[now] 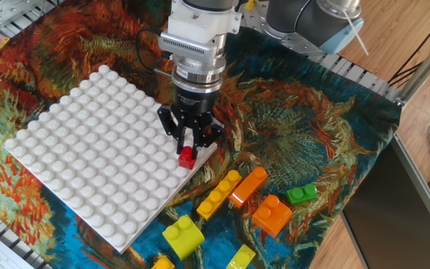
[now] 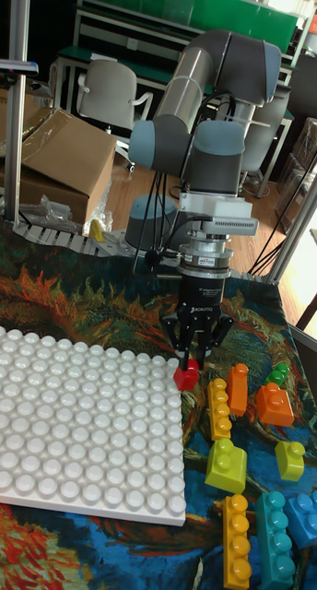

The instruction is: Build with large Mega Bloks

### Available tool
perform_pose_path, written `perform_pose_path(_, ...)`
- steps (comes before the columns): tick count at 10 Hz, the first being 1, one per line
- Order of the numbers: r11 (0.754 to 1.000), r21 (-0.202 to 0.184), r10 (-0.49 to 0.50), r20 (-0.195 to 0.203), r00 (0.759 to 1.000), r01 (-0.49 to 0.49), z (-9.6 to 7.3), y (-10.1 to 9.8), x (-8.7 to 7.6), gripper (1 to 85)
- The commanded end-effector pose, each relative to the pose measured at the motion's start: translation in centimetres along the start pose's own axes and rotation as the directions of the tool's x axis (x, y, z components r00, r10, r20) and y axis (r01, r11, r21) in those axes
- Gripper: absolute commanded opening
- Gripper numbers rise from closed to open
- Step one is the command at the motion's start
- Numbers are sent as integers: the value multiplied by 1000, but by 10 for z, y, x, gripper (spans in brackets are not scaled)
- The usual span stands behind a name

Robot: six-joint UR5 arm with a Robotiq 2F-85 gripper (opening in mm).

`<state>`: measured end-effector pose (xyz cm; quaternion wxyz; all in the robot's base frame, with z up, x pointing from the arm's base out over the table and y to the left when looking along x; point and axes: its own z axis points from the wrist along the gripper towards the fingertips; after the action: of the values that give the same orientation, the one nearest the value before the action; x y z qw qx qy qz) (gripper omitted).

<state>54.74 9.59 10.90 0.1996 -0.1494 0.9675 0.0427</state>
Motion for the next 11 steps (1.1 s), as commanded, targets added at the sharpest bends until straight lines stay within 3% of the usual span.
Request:
perform_pose_path(1,1000,-4,-2,10,1000,2,-1,-1,-3,13)
perform_pose_path(5,1000,3,-1,32,999,1,23,-11,-1,13)
perform_pose_path(7,999,-4,32,26,999,-32,22,-11,1,13)
perform_pose_path(9,994,-38,104,34,994,-103,17,-5,0,13)
perform_pose_path(11,992,-19,124,37,992,-123,19,-10,0,13)
